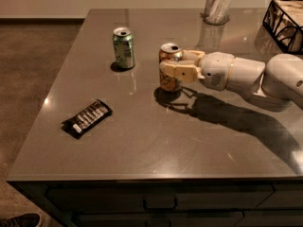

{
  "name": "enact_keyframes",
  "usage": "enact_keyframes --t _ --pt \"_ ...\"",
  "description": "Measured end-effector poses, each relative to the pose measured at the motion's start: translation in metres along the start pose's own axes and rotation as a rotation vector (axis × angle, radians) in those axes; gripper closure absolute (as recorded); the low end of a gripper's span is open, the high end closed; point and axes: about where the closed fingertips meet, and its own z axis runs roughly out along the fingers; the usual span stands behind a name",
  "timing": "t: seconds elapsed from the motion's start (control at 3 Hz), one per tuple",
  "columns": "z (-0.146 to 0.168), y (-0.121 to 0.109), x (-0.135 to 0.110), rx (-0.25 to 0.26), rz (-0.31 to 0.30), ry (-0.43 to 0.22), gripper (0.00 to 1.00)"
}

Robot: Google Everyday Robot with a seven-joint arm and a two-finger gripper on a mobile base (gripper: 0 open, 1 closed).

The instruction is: Place orange can upright

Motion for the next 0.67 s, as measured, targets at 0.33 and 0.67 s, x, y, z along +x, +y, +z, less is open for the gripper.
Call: enact_keyframes --t 0.33,0.67 --pt "0.0029 -0.0007 0.0045 -0.004 -0.009 -0.015 0.58" --pt "0.0051 -0.0019 0.0087 -0.007 -0.014 -0.022 0.35"
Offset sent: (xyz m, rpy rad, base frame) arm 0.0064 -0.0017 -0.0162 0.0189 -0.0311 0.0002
